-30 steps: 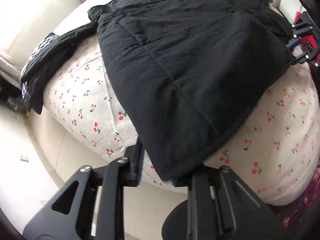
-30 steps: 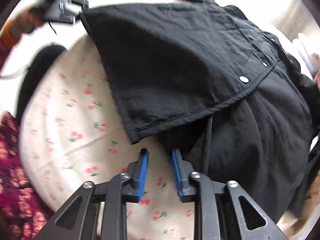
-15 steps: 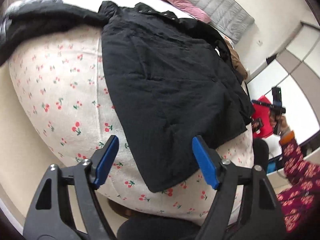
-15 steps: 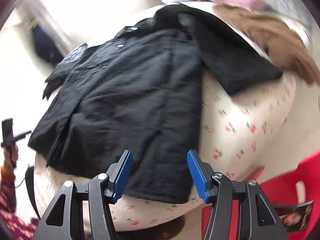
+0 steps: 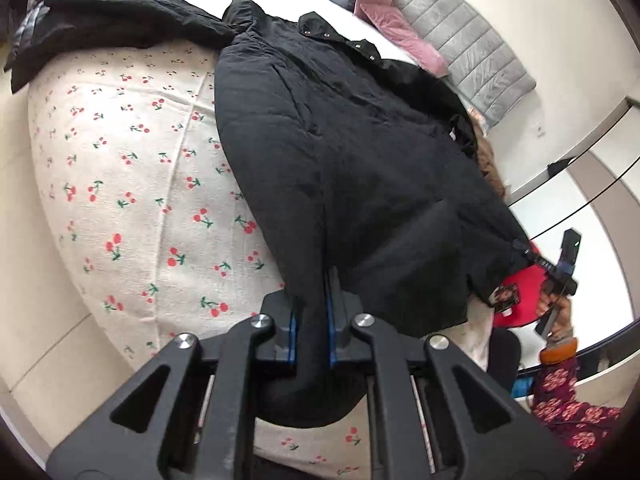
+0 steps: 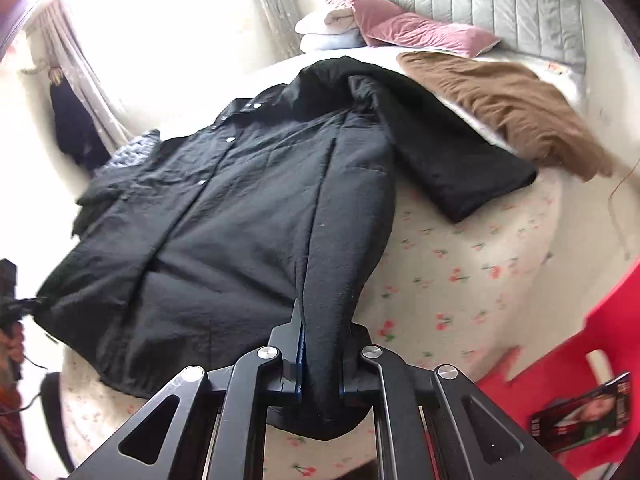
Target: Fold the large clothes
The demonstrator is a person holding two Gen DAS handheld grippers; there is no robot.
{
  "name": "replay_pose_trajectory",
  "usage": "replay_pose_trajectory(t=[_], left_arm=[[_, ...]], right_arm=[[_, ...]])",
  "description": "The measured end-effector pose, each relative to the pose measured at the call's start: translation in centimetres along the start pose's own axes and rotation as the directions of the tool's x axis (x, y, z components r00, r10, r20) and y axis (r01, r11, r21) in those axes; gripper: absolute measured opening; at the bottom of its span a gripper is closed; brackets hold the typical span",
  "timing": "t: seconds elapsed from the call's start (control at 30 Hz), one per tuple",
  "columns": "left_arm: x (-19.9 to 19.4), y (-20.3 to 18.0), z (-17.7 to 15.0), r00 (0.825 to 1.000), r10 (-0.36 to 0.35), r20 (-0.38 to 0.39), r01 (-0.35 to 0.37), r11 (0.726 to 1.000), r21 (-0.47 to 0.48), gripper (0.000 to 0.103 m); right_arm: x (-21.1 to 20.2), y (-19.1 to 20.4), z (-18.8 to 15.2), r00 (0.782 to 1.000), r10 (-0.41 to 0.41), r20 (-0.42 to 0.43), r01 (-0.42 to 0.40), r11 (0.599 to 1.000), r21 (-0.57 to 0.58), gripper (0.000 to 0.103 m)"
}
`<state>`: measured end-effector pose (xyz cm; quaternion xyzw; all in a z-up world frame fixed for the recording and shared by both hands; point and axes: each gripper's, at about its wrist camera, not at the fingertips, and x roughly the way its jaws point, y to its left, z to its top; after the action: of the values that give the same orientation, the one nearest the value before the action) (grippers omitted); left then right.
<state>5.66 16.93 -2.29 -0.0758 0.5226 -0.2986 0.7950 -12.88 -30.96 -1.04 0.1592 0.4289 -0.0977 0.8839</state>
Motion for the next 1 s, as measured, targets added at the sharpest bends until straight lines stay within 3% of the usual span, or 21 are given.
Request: replay_pose_trajectory(t=[0.07, 0.1, 0.13, 0.17, 0.23, 0.3, 0.37, 0.43, 0.5, 0.6, 0.67, 0.73, 0.77, 0.8, 0.83, 0.87, 0.9, 1.0], left_arm=[[1.5, -1.1, -0.5, 0.987, 0.15, -0.061, -0.144, 0.985, 0.099, 0.023], [1.9, -1.8, -0.9, 0.966, 0.251, -0.069, -0.238, 0.959, 0.153, 0.031], [2.0, -2.6, -1.2, 0.942, 0.331, -0.048, -0.315, 0.926, 0.206, 0.031], [1.4, -3.5, -1.6, 0.929, 0.37, 0.0, -0.358, 0.901, 0.246, 0.033], [-0.4, -4.9, -2.2, 0.922, 0.378, 0.078, -0.384, 0.878, 0.286, 0.041], [-1.8, -7.3, -2.6, 0.931, 0.327, 0.161, -0.363, 0.866, 0.343, 0.051], [-1.6, -10.4, -2.9, 0.958, 0.223, 0.178, -0.28, 0.855, 0.437, 0.057], [0.3, -13.5, -3.5, 0.988, 0.11, 0.112, -0.153, 0.834, 0.53, 0.059], [3.1, -16.0, -4.4, 0.999, 0.04, 0.025, -0.047, 0.798, 0.601, 0.059], [7.7, -19.3, -6.2, 0.998, 0.022, -0.057, 0.022, 0.734, 0.678, 0.059], [10.7, -20.4, -6.5, 0.994, 0.029, -0.107, 0.054, 0.715, 0.697, 0.059], [12.9, -20.8, -6.7, 0.991, 0.078, -0.106, 0.021, 0.698, 0.716, 0.055], [13.3, -21.1, -6.2, 0.993, 0.085, -0.086, 0.004, 0.694, 0.72, 0.036], [13.2, -21.1, -5.6, 0.993, 0.085, -0.087, 0.001, 0.71, 0.704, 0.008], [12.6, -20.9, -4.4, 0.992, 0.067, -0.109, 0.022, 0.751, 0.66, 0.009], [11.3, -20.5, -3.1, 0.99, -0.023, -0.136, 0.1, 0.801, 0.59, 0.008], [9.6, -20.2, -1.8, 0.987, -0.104, -0.124, 0.155, 0.826, 0.542, 0.008], [5.2, -19.7, 1.2, 0.97, -0.232, -0.07, 0.238, 0.856, 0.458, 0.008]], right_arm=[[1.4, -0.4, 0.1, 0.996, -0.068, -0.061, 0.067, 0.997, -0.024, 0.016], [2.4, -0.2, -0.1, 0.989, -0.105, -0.101, 0.101, 0.994, -0.041, 0.027], [2.6, 0.0, -0.4, 0.985, -0.13, -0.117, 0.126, 0.991, -0.047, 0.03], [2.3, 0.1, -0.6, 0.982, -0.156, -0.105, 0.152, 0.987, -0.047, 0.034], [1.6, 0.7, -1.0, 0.981, -0.183, -0.058, 0.18, 0.982, -0.05, 0.04], [0.1, 1.9, -1.1, 0.979, -0.201, -0.017, 0.199, 0.977, -0.072, 0.041], [-1.0, 2.8, -1.6, 0.986, -0.168, 0.014, 0.168, 0.979, -0.114, 0.042], [-1.7, 5.0, -1.9, 0.994, -0.104, 0.027, 0.107, 0.978, -0.18, 0.044], [-1.4, 7.7, -2.5, 1.0, -0.006, 0.002, 0.007, 0.967, -0.254, 0.047], [-0.2, 10.8, -3.7, 0.993, 0.101, -0.068, -0.119, 0.93, -0.349, 0.047], [1.0, 13.1, -5.0, 0.985, 0.127, -0.12, -0.167, 0.891, -0.422, 0.047], [2.0, 14.7, -6.0, 0.976, 0.146, -0.161, -0.206, 0.858, -0.47, 0.047], [2.4, 15.4, -6.5, 0.972, 0.155, -0.177, -0.223, 0.843, -0.489, 0.047], [2.8, 16.0, -6.9, 0.971, 0.159, -0.181, -0.23, 0.832, -0.505, 0.047], [3.1, 16.6, -7.2, 0.971, 0.158, -0.177, -0.229, 0.822, -0.521, 0.047], [3.5, 17.3, -7.4, 0.971, 0.152, -0.183, -0.228, 0.813, -0.536, 0.047], [4.0, 17.5, -7.4, 0.97, 0.148, -0.193, -0.232, 0.804, -0.547, 0.047], [4.9, 19.2, -7.9, 0.97, 0.14, -0.199, -0.233, 0.77, -0.594, 0.043]])
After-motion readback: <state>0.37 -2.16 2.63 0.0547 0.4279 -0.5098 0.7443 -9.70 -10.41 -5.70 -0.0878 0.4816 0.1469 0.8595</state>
